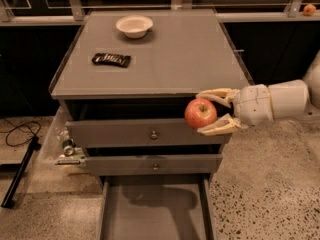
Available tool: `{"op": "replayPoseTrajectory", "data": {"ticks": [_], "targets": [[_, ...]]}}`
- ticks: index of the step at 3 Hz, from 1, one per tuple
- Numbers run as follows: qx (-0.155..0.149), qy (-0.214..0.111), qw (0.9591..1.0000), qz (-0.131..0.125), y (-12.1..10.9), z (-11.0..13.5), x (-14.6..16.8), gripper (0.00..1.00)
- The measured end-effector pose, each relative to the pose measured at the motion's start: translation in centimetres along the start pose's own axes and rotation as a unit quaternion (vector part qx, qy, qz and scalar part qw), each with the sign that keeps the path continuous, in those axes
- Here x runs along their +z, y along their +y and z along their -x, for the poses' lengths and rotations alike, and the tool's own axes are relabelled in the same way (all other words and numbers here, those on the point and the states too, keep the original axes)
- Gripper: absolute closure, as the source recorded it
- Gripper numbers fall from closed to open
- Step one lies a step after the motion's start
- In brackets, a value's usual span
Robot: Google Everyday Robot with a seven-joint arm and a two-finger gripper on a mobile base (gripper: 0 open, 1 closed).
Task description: Pick apple from bottom drawer and place on counter
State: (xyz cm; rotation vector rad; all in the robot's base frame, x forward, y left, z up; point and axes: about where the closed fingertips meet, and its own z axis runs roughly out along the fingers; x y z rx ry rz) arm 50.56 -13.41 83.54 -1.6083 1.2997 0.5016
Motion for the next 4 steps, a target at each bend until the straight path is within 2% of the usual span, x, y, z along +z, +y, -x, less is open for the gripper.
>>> {"op": "replayPoseTrajectory", "data": {"ticks": [1,2,3,4], "targets": [[0.063,-0.032,0.9973,0.02,-0.6,0.5,-0.4,1.0],[0.09,-0.051,0.9945,0.018,-3.0,2.5,-0.5,1.0],[0.089,-0.054,0.9943,0.021,-3.5,2.4,-0.1,1.0],[0.086,-0.049,0.9947,0.029,-6.9,1.9,0.9,1.0]]}}
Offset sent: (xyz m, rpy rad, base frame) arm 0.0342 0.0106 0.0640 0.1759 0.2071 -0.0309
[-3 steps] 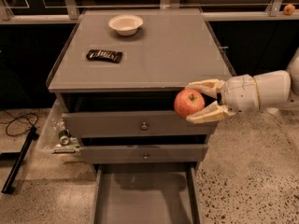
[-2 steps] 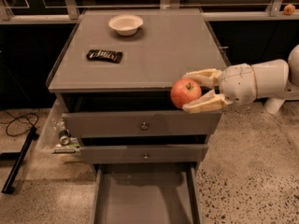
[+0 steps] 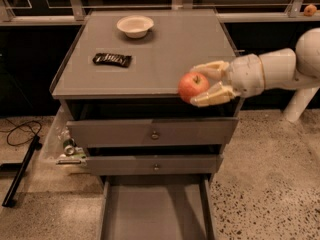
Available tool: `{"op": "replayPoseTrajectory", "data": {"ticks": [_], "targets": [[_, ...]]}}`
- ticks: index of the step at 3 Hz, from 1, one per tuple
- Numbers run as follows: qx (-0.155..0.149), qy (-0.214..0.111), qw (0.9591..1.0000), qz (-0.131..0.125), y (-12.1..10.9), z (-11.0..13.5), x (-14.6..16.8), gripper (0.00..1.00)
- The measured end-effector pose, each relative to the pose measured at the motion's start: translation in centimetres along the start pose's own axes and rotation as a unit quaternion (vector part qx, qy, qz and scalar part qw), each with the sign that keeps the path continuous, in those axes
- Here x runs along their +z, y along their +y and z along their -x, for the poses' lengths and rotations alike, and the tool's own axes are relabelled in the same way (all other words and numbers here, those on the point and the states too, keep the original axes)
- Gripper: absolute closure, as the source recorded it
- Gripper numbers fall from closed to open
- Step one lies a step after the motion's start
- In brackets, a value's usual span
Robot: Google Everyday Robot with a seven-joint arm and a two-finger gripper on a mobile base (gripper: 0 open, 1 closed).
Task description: Pick apple from bottom drawer and place on counter
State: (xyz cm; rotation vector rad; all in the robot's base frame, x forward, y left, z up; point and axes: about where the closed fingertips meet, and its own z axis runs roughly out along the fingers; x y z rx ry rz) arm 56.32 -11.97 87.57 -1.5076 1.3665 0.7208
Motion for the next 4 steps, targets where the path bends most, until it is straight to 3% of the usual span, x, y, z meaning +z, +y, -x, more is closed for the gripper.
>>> {"op": "replayPoseTrajectory", "data": {"ticks": [1,2,3,4], "targets": [[0.002,-0.026,0.9997,0.002,-4.9,1.8,1.1,1.0],[0.006,-0.05,0.9981,-0.035,-10.0,4.2,0.3,1.0],[0.032,-0.028,0.9931,-0.109,-13.4,5.2,-1.9,1.0],[0.082,0.001,0.9858,-0.146,-15.9,2.8,-0.5,1.0]]}}
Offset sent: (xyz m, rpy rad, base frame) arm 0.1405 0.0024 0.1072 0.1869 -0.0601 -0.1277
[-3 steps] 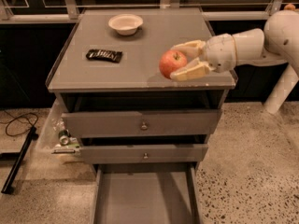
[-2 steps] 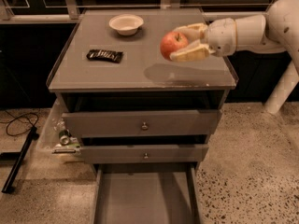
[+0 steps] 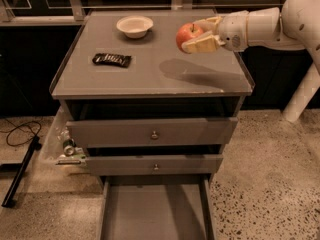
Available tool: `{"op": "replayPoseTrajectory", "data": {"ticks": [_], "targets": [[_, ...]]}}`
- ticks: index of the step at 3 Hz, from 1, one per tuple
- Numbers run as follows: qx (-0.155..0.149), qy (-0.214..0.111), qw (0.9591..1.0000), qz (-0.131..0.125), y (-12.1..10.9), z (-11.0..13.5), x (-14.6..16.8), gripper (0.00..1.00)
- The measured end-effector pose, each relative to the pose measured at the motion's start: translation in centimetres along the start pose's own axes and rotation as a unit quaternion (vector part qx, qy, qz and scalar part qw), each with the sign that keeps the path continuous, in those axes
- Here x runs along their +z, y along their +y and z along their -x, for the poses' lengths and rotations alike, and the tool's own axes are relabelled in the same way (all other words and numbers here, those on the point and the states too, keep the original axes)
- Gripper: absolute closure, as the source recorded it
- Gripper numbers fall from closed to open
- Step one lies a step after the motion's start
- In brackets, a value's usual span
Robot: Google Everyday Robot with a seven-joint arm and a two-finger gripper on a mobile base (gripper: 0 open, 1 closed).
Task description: Pick apple from bottom drawer and place on counter
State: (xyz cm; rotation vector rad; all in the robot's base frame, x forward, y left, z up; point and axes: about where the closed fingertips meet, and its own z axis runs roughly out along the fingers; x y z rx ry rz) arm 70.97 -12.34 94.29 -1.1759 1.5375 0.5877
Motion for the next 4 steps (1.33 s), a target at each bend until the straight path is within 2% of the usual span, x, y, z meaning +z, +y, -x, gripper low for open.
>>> {"op": "replayPoseTrajectory", "data": {"ticks": [1,2,4], "targets": [[0.028,0.047,0.9984,-0.016,-1.8,-2.5,2.7,1.0],[0.048,0.082,0.9948,-0.034,-3.6,-4.4,4.7,1.0],[0.067,0.127,0.9877,-0.062,-5.7,-6.6,6.8,1.0]]}}
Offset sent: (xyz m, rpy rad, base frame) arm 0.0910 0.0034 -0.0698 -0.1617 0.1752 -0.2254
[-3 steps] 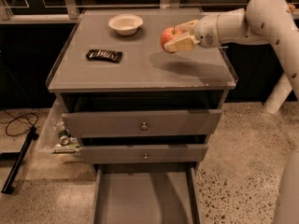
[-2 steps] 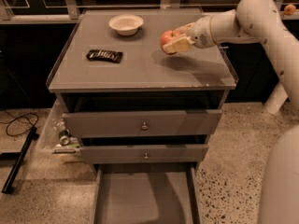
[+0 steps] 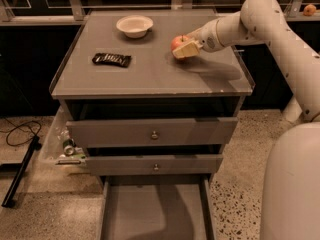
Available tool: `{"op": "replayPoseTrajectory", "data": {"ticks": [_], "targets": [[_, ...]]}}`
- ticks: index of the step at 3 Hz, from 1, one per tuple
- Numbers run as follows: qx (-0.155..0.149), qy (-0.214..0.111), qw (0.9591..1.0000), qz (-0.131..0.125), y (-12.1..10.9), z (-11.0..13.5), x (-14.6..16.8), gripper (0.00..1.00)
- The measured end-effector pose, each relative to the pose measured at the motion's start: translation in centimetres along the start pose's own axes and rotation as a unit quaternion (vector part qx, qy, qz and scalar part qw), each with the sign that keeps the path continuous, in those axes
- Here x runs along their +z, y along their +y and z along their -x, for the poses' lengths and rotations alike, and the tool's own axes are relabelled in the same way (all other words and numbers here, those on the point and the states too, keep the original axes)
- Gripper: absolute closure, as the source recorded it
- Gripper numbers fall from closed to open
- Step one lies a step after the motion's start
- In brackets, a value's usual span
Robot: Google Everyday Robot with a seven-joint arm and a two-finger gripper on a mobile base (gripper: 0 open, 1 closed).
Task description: Pick apple from bottom drawer and place on counter
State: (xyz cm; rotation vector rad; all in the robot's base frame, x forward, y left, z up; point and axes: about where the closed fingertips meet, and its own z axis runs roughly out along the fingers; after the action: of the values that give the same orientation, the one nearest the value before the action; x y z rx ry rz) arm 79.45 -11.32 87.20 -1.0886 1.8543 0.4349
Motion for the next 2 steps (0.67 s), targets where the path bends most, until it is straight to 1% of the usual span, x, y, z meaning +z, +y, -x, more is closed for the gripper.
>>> {"op": "replayPoseTrajectory", "data": {"ticks": [1,2], "targets": [[0.002,0.003,1.0,0.0,-0.03,-0.27,0.28,1.0],[0.002,0.003,1.0,0.0,-0.03,-0.27,0.29,0.81]]}}
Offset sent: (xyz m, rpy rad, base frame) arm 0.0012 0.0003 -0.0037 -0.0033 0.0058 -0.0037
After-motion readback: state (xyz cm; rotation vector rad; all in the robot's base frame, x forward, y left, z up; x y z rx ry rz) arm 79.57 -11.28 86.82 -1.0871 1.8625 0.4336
